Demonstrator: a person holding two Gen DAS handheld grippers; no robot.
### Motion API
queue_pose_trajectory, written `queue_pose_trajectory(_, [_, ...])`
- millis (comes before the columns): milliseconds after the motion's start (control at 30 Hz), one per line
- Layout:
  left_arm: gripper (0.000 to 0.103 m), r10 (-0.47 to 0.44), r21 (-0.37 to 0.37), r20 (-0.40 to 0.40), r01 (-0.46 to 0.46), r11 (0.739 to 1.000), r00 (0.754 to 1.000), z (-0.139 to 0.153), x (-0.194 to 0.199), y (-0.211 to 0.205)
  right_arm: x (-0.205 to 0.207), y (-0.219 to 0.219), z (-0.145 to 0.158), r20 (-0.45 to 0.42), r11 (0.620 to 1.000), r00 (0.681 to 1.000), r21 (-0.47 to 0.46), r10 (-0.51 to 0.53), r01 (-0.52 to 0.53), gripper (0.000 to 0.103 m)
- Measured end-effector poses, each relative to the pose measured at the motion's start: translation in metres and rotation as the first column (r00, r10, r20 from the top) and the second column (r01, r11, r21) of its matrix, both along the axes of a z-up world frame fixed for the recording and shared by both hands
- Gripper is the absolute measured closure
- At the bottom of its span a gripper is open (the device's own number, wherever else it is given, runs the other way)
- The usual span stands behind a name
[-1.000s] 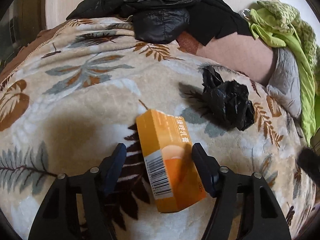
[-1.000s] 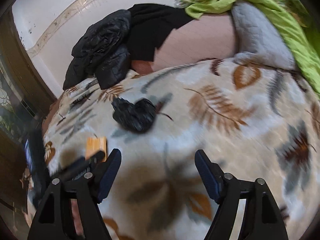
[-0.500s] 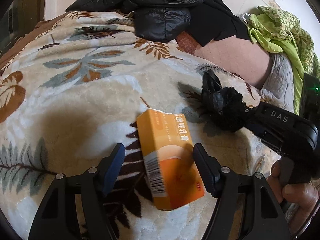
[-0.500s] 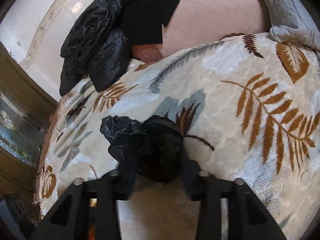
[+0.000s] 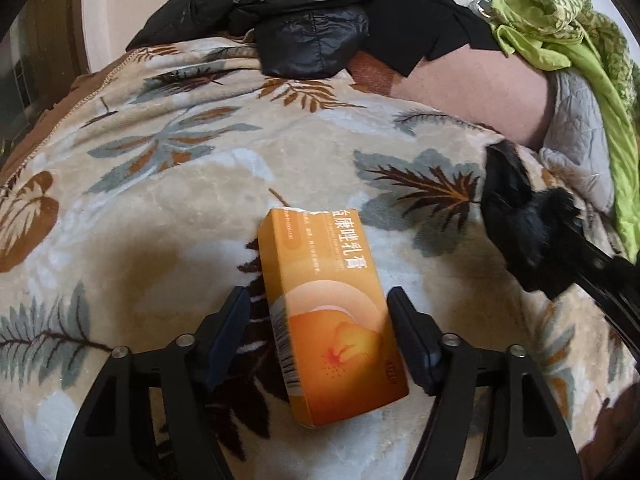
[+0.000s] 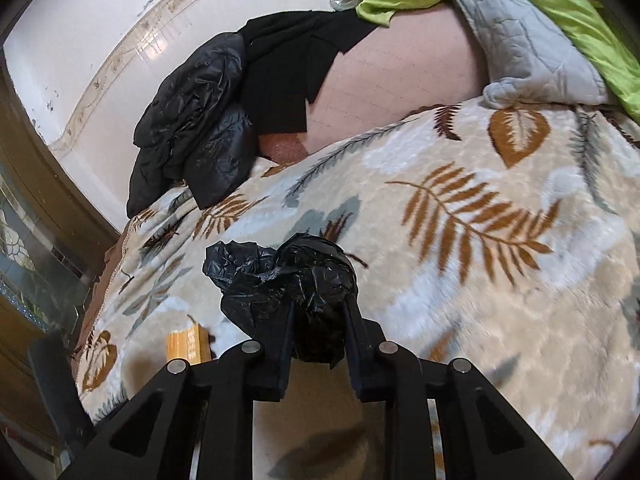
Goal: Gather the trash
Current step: 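Grasp the orange box with left gripper while right grasps the black bag, then lift the held orange box and black bag above the bed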
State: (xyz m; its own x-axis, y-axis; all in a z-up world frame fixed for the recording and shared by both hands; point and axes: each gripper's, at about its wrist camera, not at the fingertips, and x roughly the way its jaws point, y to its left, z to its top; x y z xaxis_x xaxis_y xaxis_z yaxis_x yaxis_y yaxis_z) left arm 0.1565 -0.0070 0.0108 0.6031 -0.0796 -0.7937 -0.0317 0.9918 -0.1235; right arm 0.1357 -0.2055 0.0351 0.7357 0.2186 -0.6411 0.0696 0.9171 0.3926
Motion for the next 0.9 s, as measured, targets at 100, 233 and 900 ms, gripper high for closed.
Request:
queue_pose_trajectory(100, [0.042, 0.013, 0.020, 0.004, -0.013, 1.000, 1.000, 0.000, -0.001, 0.000, -0.005, 0.003, -0.003, -0.004, 0.999, 1.000, -0.035, 0.000, 0.000, 0.079])
queue_pose_trajectory(233, [0.045, 0.014, 0.057, -0.005, -0.014, 0.998, 1.000, -0.003, 0.001, -0.003, -0.007, 0.006, -0.014, -0.027, 0.996, 1.000, -0.086, -0.004, 0.001, 0.079])
queue_pose_trajectory(900, [0.039, -0.005, 0.083, -0.011, 0.006, 0.997, 1.000, -0.008, 0.003, -0.007, -0.006, 0.021, -0.025, -0.012, 0.979, 1.000, -0.203, 0.026, -0.028, 0.071])
